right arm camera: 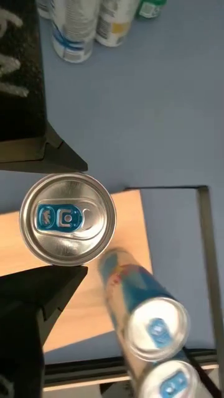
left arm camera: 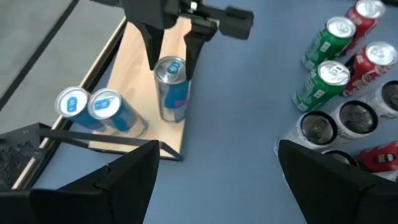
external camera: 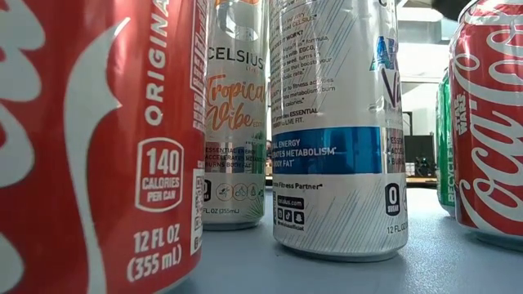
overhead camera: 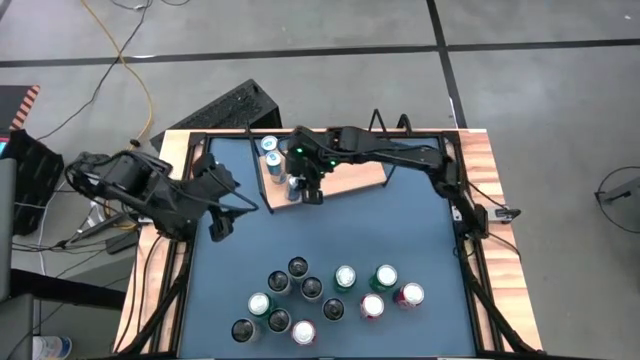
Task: Place canned beverage on shelf
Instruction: Put the blue soda can on the shelf aligned with the other blue soda cans
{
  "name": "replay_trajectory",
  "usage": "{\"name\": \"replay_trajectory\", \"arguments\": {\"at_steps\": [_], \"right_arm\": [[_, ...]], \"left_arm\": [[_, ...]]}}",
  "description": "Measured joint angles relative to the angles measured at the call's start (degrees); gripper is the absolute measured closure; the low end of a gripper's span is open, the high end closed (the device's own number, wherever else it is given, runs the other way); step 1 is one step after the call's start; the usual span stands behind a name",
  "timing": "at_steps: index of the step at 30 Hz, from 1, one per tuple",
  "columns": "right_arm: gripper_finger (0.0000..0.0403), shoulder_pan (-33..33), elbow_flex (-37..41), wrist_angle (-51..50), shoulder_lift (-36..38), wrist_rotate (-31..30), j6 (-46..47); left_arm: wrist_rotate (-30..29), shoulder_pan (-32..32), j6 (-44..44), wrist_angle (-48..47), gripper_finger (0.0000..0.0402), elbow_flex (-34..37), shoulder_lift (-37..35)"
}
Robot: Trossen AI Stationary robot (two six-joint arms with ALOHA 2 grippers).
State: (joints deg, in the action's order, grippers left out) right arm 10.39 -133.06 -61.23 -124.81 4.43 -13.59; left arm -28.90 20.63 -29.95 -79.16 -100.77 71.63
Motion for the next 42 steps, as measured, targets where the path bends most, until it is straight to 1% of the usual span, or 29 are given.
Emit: {"name": "replay_trajectory", "arguments": {"at_steps": [2,4,8,17,21,26,28,38,42], "right_arm": [[0.0226,0.21,-2.14,-0.12,-1.96,0.25,-0.57],[0.0225,0.25,-0.65,1.93,-2.05,0.32,-1.12],[0.0225,0.35,-0.70,1.66,-3.32,0.35,-1.53],[0.0222,0.68,-0.78,3.08,-4.14,0.41,-4.60],[0.0204,0.95,-0.76,3.13,-4.16,0.66,-6.22],[0.0169,2.00,-0.71,3.14,-4.27,5.73,-6.44],[0.0159,2.26,-0.70,3.09,-4.27,6.18,-6.38],[0.0154,2.19,-0.70,4.58,-4.27,6.19,-6.42],[0.0154,2.20,-0.70,6.80,-3.97,5.75,-6.42]], "left_arm": [[-0.30,-0.44,-0.03,-0.54,0.0086,0.00,-1.26],[-0.98,-0.87,-0.24,-1.36,0.0086,0.00,-2.26],[-1.66,-1.80,-1.18,-1.00,0.0086,0.00,-3.37],[-1.80,-4.09,-1.85,-0.91,0.0086,0.00,-3.53],[-1.80,-5.34,-2.28,-0.93,0.0086,0.00,-3.52],[-1.78,-7.05,-1.91,-0.93,0.0086,0.00,-3.75],[-1.79,-7.52,-1.11,-0.93,0.0086,0.00,-3.75],[-1.47,-8.53,0.21,-1.14,0.0086,0.00,-3.73],[-1.43,-8.53,0.21,-1.15,0.0086,0.00,-3.73]]}}
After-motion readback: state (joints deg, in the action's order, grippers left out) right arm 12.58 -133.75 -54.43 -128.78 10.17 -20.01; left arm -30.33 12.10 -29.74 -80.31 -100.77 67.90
